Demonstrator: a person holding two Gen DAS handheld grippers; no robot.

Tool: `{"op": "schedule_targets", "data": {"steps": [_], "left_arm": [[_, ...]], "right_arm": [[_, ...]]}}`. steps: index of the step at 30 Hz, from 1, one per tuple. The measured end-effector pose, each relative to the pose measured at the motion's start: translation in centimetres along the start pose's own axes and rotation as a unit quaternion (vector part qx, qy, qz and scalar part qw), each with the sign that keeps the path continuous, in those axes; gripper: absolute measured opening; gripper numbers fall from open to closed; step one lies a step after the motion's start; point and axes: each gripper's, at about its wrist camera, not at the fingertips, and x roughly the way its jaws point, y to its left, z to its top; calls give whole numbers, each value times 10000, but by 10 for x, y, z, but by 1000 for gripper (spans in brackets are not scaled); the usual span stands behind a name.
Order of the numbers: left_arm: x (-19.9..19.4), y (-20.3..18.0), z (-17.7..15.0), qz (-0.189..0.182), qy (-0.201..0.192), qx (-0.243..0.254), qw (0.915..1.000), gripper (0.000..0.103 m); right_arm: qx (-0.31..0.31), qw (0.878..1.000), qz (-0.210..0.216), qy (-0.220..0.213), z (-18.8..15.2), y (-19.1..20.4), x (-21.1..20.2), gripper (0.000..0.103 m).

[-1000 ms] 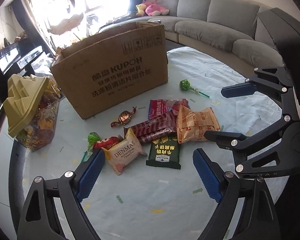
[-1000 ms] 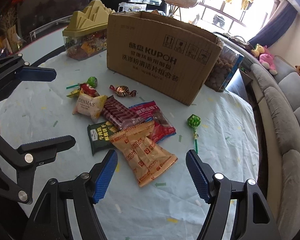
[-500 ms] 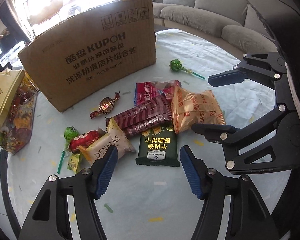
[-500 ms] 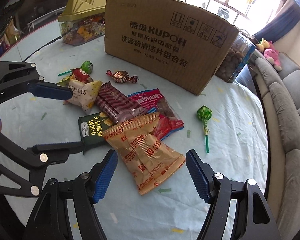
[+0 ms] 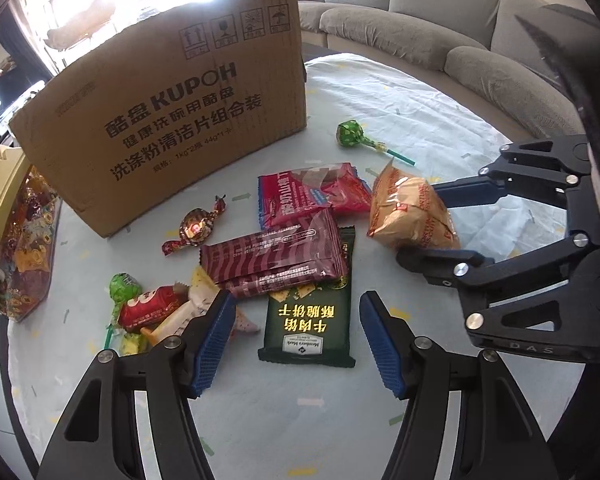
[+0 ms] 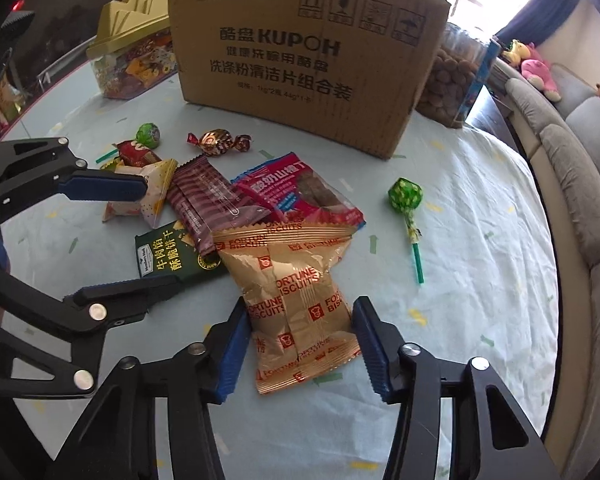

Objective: Organize snacks
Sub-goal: 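Grasp the green cracker pack with the left gripper while the right gripper grasps the Fortune Biscuits bag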

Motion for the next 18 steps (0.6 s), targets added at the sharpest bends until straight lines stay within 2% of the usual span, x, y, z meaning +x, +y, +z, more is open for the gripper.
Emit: {"op": "schedule_targets", "data": {"steps": [6, 11, 15, 18], "left_arm": [[16, -5, 4, -3, 208, -47, 9998, 63], [24, -4, 10, 34, 220, -210, 9995, 61], [28, 0, 12, -193, 215, -477, 9984, 49], [27, 1, 12, -172, 224, -603, 9978, 44]], "right_arm": [[440, 9989, 15, -147, -7, -13, -10, 48], [545, 9984, 75, -159, -8, -14, -11, 48], [594, 9981, 53, -149, -10, -17, -11, 48], [642, 9978, 49, -137, -10, -17, -11, 48]]}}
